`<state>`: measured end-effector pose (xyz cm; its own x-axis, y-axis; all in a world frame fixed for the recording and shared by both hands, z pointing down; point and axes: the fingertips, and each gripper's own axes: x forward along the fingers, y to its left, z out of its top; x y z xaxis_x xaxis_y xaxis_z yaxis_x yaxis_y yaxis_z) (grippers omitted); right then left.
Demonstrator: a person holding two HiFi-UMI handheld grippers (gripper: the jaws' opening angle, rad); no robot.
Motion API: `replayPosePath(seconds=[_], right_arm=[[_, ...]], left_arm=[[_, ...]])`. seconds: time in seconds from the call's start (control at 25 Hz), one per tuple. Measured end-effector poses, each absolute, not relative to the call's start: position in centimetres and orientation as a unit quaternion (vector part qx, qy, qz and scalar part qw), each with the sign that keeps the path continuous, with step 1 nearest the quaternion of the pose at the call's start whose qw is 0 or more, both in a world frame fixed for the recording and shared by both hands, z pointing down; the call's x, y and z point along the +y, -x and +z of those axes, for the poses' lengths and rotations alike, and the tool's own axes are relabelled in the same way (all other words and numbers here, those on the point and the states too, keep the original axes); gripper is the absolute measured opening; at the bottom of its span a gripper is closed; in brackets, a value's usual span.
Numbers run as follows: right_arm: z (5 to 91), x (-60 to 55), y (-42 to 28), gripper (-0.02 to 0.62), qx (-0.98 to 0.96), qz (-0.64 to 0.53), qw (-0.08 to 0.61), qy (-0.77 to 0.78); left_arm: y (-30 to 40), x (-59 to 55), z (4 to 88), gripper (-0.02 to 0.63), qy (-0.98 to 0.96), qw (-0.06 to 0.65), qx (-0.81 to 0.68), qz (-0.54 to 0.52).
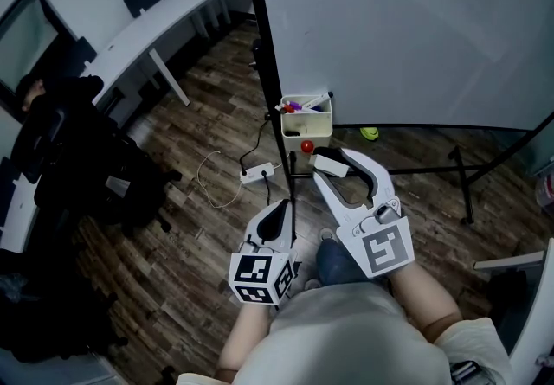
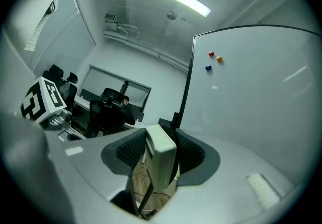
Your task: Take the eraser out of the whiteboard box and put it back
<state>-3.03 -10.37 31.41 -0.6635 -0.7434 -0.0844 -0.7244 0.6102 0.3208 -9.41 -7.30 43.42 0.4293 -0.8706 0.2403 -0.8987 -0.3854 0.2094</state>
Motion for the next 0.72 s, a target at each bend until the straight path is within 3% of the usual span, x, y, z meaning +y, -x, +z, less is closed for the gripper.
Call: replayPosePath(seconds=[0.72], right_arm=[[30.9, -9.3, 2.3, 0.19, -0.895, -0.163, 0.018, -0.414]], left_arm=[[8.5, -6.5, 43.0, 0.005, -0.837, 0.149, -0.525, 0.042]])
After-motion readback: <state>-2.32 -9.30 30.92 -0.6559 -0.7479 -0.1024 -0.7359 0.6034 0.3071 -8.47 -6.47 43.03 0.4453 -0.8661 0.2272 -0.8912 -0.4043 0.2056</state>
